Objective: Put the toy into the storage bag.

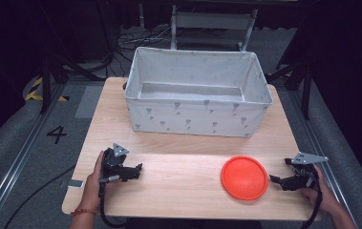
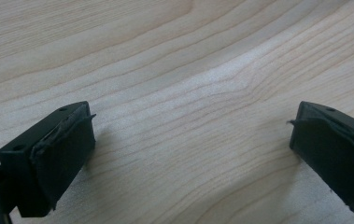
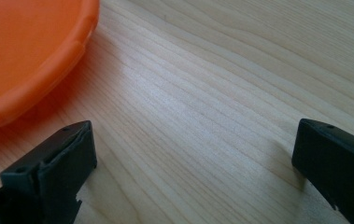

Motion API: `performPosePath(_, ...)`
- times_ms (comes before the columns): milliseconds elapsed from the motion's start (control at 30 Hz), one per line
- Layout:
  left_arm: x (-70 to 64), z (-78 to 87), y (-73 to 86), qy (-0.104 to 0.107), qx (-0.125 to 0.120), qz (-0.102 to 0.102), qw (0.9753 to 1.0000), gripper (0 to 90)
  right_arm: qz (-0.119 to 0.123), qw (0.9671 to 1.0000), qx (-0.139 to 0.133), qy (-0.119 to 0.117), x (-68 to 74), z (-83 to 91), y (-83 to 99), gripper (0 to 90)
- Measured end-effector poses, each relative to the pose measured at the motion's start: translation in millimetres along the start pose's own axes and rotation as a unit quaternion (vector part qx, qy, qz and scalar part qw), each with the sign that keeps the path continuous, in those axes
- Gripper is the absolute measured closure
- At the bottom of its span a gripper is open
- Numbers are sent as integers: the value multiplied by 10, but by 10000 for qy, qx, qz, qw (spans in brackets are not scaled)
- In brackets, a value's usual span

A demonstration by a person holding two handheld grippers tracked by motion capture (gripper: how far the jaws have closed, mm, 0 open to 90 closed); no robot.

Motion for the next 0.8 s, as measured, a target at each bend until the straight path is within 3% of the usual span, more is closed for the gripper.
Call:
performPosePath(333,60,0,11,219,-27,-216,9995,0,-80,9999,-36,141,18,39,32,27)
performPosePath(467,74,-2,14,309,-39,-309,9990,0,-65,9998,155,124,30,91,37,80)
performPosePath(567,80,-1,15,369,-47,-357,9987,0,50,9997,207,-98,55,137,28,214)
performPosePath(800,92,-18,-3,401,-66,-462,9981,1,-72,9994,-84,-317,159,204,-100,242)
Point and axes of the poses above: each handheld gripper's, and its own axes: z roughly backward along the jaws, y roughly out of its underside, x roughly to its left, the point moved 4 cm from there along -z, roughly forward along the jaws, and after that the axes turned 13 degrees about -z, right-handed, at the moved point
